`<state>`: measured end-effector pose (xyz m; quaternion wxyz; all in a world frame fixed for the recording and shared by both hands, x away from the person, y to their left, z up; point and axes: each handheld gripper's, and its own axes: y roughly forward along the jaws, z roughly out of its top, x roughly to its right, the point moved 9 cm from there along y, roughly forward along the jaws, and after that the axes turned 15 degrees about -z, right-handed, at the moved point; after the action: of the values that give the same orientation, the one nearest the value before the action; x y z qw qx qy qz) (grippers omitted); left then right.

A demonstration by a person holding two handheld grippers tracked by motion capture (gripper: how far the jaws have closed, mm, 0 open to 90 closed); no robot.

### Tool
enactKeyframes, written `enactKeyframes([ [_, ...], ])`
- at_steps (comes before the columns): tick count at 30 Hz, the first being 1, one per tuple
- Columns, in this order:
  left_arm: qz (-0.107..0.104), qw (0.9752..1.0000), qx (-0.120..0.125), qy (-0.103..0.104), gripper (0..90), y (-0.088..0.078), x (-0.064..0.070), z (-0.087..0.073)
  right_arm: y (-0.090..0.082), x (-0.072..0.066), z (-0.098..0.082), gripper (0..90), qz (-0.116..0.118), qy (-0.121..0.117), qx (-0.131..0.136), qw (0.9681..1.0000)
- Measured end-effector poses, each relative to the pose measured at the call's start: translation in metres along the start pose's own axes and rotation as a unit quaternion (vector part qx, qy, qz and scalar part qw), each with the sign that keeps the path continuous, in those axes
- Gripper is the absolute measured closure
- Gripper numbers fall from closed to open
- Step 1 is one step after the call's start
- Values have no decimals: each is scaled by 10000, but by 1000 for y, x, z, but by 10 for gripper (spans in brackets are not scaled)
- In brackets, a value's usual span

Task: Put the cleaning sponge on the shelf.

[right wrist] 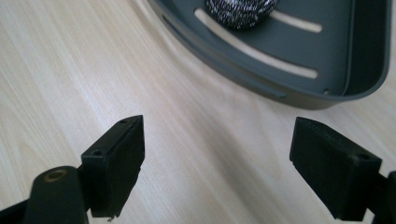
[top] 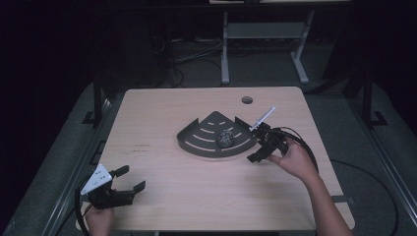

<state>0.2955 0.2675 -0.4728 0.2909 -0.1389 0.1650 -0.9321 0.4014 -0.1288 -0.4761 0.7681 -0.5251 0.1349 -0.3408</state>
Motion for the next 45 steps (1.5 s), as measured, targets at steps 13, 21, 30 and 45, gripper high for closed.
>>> enactKeyframes([
  [13, 4, 10000, -9, -3, 137, 0, 0, 0, 4, -3, -25, 176, 58, 153, -7, 9999],
  [21, 0, 10000, -4, -4, 137, 0, 0, 0, 1, -4, -34, 176, 74, 217, 43, 9997],
  [30, -7, 10000, -31, 7, 137, 1, 0, -1, 1, -4, -47, 177, 63, 287, 49, 9996],
  [45, -16, 10000, -54, 10, 137, 2, 2, -1, -4, -7, -71, 176, 18, 386, 76, 9992],
])
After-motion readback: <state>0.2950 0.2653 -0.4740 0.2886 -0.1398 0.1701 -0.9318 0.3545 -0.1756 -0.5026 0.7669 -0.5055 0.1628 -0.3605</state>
